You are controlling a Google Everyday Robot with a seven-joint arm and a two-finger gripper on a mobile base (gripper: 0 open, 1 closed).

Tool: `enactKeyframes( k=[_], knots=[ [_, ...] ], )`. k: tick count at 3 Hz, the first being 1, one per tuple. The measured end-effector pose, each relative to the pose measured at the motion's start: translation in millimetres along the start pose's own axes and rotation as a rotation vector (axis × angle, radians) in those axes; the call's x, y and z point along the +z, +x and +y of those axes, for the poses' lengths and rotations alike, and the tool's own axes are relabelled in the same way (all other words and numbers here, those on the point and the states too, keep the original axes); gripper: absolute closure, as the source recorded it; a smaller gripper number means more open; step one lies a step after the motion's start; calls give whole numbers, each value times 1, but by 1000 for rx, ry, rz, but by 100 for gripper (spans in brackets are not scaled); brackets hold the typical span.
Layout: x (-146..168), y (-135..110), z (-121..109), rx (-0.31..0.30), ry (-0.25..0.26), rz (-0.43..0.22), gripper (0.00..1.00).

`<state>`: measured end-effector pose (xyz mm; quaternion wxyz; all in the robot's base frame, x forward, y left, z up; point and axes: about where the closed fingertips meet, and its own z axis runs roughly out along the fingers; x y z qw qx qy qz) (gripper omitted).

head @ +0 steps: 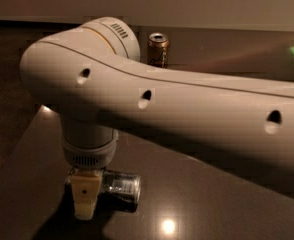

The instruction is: Place redbull can upright

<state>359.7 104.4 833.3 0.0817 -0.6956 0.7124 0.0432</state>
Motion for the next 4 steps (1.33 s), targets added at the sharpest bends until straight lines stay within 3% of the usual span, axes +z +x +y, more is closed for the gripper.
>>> enactKeyframes(
  k=[2,3,4],
  knots=[
    [-4,-4,3,-31,-37,-15,59],
    [-26,1,-5,-52,-25,-58,82],
    [-65,17,-37,-59,-5,-180,100]
  ],
)
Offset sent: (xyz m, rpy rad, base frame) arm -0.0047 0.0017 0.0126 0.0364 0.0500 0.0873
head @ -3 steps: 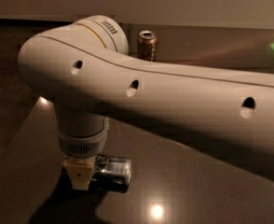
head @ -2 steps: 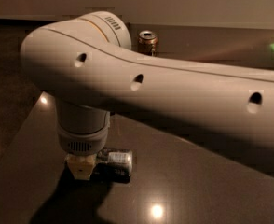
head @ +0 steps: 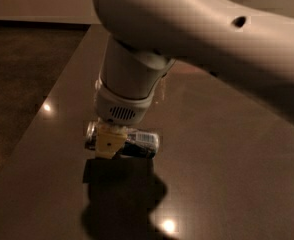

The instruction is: Place redbull can upright

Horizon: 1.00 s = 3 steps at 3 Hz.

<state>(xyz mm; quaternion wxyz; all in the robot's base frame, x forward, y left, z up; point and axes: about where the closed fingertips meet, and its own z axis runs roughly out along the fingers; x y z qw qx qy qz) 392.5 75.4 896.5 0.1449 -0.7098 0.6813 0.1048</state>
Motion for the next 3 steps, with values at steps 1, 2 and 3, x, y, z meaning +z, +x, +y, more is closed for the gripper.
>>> enactKeyframes(
  k=[1,2,3],
  knots=[
    [-44,18,-30,-8,46,-207,100],
    [-68,34,-43,-2,115,-360,100],
    [-81,48,-51,10,179,-510,100]
  ],
)
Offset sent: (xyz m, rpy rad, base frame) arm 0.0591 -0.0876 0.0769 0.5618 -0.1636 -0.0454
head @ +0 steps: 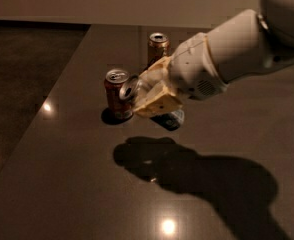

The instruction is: Place redbull can upright

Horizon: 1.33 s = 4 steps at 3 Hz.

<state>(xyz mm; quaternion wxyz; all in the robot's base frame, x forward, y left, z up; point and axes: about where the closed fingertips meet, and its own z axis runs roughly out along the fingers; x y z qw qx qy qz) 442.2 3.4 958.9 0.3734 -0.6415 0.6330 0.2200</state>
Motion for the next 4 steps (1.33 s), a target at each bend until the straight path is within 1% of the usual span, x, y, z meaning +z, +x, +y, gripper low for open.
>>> enactKeyframes(
  k=[1,2,3,4],
  knots=[
    [-30,12,-13,8,100,-201,100],
    [-50,26,-22,53,152,-320,100],
    [-57,33,-25,93,169,-378,100],
    [-56,47,-29,139,177,-417,100]
  ],
)
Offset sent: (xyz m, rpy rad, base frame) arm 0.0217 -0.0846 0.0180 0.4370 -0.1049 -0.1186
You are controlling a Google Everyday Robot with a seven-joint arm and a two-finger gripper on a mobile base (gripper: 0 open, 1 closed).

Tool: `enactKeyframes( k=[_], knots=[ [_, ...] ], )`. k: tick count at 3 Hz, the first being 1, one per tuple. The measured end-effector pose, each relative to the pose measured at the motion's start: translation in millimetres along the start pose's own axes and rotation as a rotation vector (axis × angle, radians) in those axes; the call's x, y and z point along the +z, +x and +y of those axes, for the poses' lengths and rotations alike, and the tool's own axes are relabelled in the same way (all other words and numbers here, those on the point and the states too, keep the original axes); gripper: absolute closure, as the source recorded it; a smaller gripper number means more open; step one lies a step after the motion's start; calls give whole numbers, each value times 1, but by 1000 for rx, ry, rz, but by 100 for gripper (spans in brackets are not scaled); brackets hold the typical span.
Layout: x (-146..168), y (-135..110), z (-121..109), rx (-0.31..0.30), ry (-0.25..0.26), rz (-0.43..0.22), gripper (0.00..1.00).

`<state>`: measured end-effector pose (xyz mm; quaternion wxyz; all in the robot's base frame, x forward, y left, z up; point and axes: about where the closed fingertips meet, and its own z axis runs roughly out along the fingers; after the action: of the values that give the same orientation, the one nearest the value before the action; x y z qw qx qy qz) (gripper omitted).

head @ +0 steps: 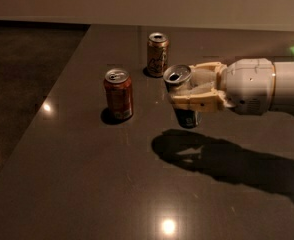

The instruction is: Place redbull can upright

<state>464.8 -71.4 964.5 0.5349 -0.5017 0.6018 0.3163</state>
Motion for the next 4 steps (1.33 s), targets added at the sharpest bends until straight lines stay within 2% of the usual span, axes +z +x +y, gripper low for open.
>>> enactKeyframes(
  k=[2,4],
  knots=[
    [-6,20,-10,37,39,-96,100],
    [-8,35,-19,68,56,-159,100]
  ],
)
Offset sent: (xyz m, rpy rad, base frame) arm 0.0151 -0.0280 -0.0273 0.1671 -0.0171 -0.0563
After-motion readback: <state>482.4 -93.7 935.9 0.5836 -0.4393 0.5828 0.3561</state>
